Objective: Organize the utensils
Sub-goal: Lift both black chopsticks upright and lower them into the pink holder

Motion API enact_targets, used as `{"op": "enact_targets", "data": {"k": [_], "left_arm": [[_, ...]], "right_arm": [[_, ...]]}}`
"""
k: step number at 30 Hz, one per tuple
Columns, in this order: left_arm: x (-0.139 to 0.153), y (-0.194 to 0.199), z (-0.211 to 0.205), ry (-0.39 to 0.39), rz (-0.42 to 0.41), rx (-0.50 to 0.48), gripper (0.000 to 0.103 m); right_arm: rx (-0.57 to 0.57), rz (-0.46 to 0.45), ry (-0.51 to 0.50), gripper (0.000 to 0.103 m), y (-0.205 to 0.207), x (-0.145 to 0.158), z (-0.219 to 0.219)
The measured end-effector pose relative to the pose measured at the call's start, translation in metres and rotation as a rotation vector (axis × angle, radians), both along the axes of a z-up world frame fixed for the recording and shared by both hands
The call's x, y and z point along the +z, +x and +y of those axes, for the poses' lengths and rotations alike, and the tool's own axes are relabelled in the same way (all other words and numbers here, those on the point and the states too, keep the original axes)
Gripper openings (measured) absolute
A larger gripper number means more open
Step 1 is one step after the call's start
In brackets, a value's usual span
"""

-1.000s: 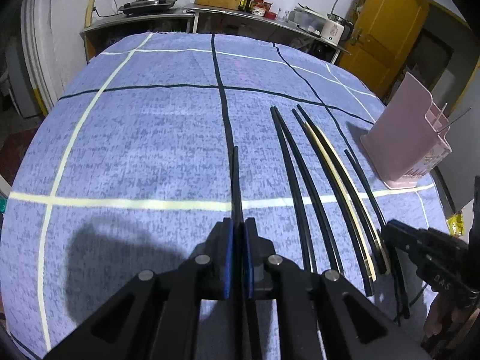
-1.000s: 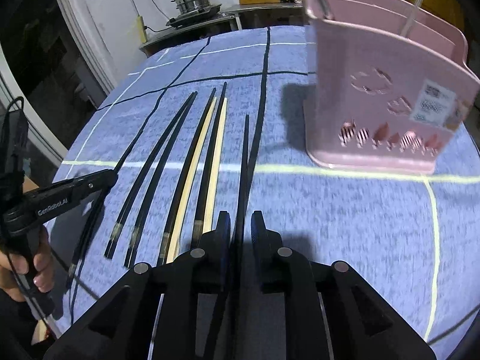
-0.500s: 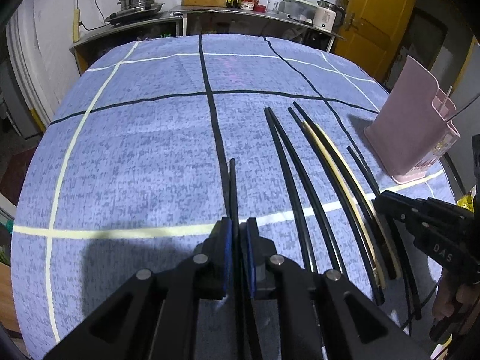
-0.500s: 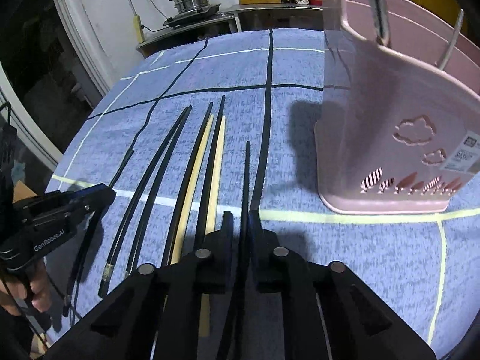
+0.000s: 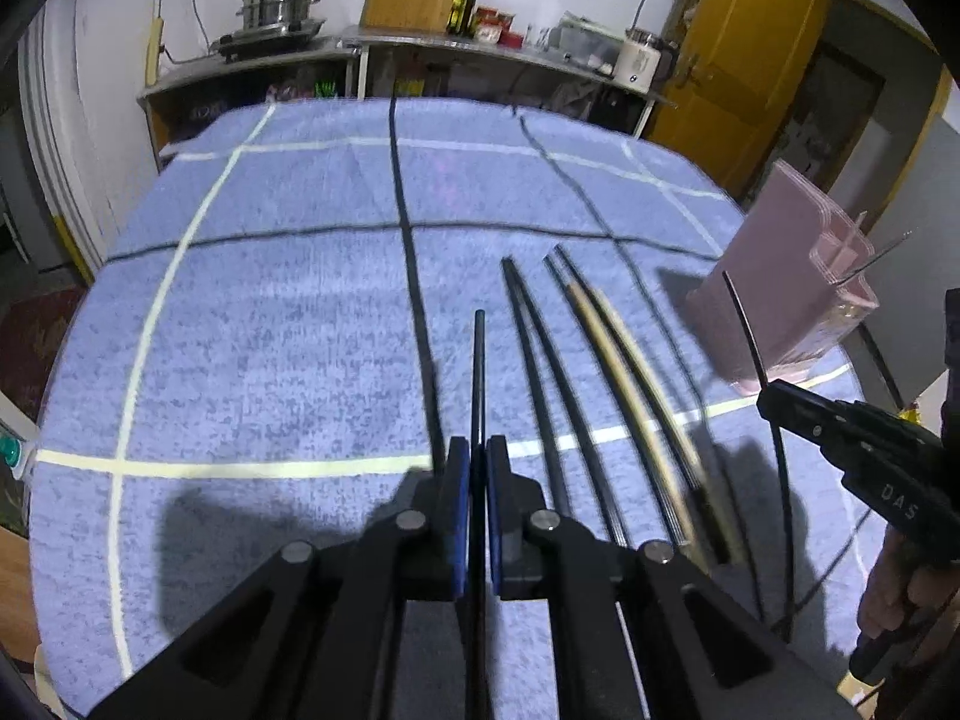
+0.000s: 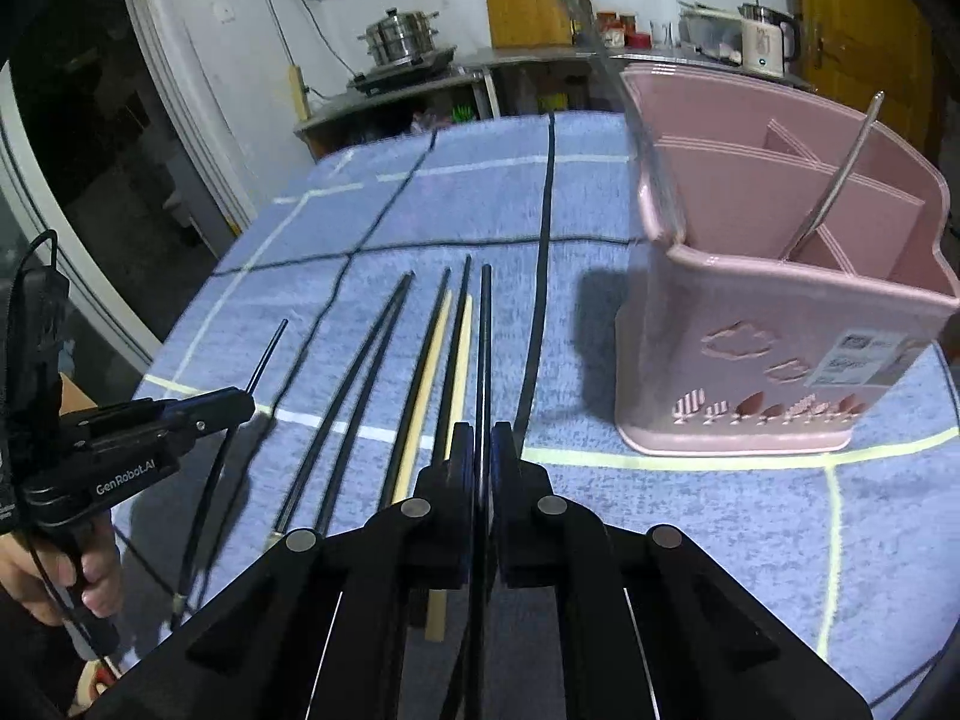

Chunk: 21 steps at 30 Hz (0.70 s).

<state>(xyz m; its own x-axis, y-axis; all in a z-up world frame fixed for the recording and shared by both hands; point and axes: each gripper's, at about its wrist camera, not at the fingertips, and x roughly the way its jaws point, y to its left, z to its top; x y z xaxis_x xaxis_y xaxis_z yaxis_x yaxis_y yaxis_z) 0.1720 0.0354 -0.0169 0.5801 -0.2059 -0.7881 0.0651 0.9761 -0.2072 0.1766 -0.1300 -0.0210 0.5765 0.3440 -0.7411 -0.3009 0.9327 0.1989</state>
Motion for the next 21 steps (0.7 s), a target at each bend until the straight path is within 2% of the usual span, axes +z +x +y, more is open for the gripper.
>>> {"op": "enact_targets", "data": {"k": [11, 21], "left_arm": [[0.073, -0.039, 0.002, -0.072, -0.138, -0.042, 0.006], [0.113, -0.054, -0.013, -0.123, -0.192, -0.101, 0.006]], "right_arm": [[-0.011, -0.109, 0.077, 0.006, -0.043, 0.055, -0.025], [-0.056, -0.176, 0.122, 0.006, -0.07, 0.086, -0.052]]}}
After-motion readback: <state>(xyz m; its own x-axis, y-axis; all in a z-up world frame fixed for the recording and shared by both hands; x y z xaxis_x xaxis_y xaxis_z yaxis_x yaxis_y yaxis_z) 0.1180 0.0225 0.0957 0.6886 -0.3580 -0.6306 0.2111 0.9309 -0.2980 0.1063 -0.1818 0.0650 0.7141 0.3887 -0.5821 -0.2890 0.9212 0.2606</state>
